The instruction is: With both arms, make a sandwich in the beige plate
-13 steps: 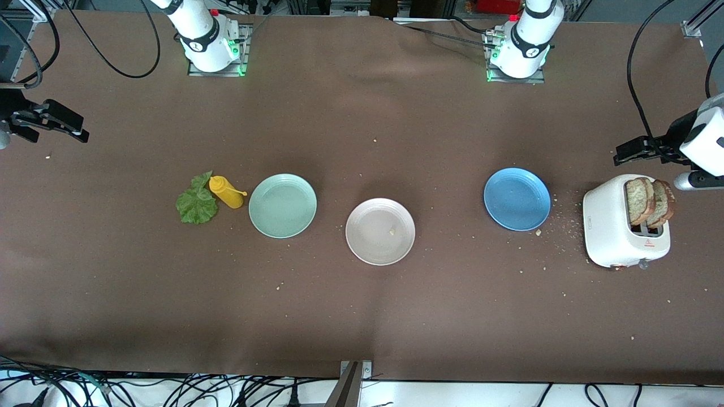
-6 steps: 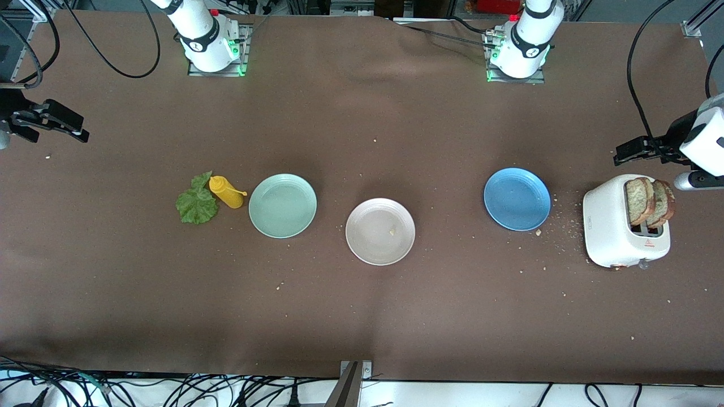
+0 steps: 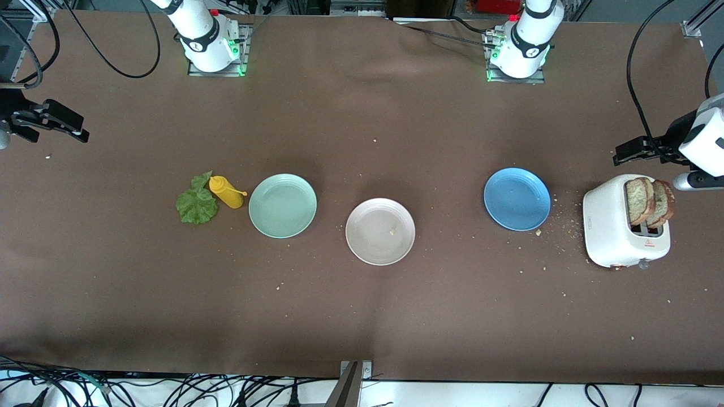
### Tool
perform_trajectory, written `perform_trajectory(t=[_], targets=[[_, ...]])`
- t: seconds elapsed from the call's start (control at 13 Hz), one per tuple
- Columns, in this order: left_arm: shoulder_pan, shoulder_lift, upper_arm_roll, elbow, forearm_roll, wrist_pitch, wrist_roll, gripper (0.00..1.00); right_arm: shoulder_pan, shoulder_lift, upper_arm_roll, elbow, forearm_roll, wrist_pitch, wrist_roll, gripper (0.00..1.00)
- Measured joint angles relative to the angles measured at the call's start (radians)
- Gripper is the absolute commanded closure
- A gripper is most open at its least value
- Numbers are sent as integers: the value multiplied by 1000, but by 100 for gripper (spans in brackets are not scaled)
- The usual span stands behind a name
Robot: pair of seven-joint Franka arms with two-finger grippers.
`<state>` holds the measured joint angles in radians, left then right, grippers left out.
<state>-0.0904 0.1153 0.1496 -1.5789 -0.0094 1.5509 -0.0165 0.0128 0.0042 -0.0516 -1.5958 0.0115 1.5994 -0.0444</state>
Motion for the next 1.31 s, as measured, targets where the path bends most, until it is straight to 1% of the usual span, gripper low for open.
perform_trajectory(t=[0.92,1.31], targets=[[3,4,0,-3,0,1,0,0,0,0,0,0,0,-5,0,0],[26,52,5,-21,0,60,6,0,0,0,0,1,0,-6,0,0]])
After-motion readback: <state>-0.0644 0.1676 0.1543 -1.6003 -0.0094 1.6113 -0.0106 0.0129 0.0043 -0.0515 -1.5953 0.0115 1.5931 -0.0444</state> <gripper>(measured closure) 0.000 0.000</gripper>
